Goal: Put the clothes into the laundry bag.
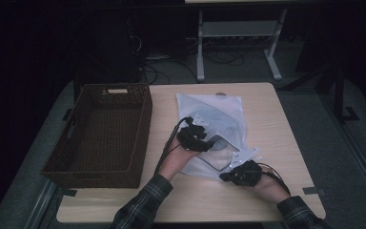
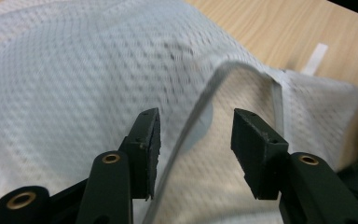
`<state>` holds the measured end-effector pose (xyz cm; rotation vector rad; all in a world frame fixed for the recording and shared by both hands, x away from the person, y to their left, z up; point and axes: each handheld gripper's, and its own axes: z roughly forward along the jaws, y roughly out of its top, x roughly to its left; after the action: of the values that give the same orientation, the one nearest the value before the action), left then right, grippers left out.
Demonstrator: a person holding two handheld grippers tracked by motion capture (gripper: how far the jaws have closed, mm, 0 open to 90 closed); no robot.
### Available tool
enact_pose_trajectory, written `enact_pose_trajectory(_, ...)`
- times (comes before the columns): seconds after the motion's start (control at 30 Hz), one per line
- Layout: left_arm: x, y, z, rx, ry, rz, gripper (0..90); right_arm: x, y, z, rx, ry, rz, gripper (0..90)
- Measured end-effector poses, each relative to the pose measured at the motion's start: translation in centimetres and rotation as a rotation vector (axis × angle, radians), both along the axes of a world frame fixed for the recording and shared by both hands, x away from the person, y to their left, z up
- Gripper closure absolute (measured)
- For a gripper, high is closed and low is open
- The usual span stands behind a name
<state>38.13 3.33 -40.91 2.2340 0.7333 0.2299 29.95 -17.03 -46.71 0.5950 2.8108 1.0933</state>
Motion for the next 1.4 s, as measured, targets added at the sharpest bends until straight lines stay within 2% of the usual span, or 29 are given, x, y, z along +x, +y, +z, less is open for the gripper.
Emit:
enact_pose_trajectory(0.13,0.6,-1.1,-0.4,0.022,-0.021,0.004,54.4,0.0,0.0,0.0,0.004,0.001,0.002,90.0)
enact_pose_trajectory(0.27,0.8,-1.2,-0.4,0.015,-0.031,0.002,79.5,0.1,-0.1,-0.1,0.006,-0.002,0.006,90.0)
enact_pose_trajectory(0.37,0.4,-0.9,0.0,0.018,-0.044,-0.006,88.0,0.1,-0.1,-0.1,0.006,0.0,0.006,90.0)
enact_pose_trajectory(0.53,-1.0,-0.3,1.4,0.016,-0.075,-0.022,88.4,0.1,-0.1,0.0,0.005,0.001,0.004,90.0)
enact_pose_trajectory(0.7,-3.0,-0.4,1.7,0.06,-0.072,-0.078,88.4,0.1,0.0,0.0,0.004,0.002,-0.001,90.0)
enact_pose_trajectory(0.83,-4.2,-0.6,0.1,0.123,-0.043,-0.119,88.2,0.0,0.0,0.0,0.003,0.002,-0.001,90.0)
enact_pose_trajectory(0.9,-4.2,-0.7,-1.1,0.162,-0.023,-0.131,88.1,0.0,0.0,0.0,0.004,0.006,-0.005,90.0)
enact_pose_trajectory(0.97,-4.1,-0.8,-2.2,0.181,0.005,-0.134,87.5,0.1,0.0,0.0,0.002,-0.002,0.001,89.9)
enact_pose_trajectory(1.07,-3.6,-0.9,-3.6,0.214,0.024,-0.131,86.6,0.0,0.0,0.0,0.002,0.001,0.0,89.9)
enact_pose_trajectory(1.17,-3.3,-0.8,-4.4,0.202,0.047,-0.125,84.2,0.1,0.0,0.0,0.003,0.0,-0.001,89.8)
enact_pose_trajectory(1.2,-3.2,-0.7,-4.4,0.185,0.054,-0.124,82.3,0.1,-0.1,0.0,0.005,0.004,-0.003,89.7)
enact_pose_trajectory(1.27,-3.2,-0.5,-4.4,0.178,0.057,-0.123,76.7,0.1,-0.2,0.0,0.013,0.012,-0.005,88.4)
enact_pose_trajectory(1.4,-3.4,0.4,-3.7,0.106,0.075,-0.115,63.5,0.1,-0.7,0.2,0.06,0.035,-0.006,78.9)
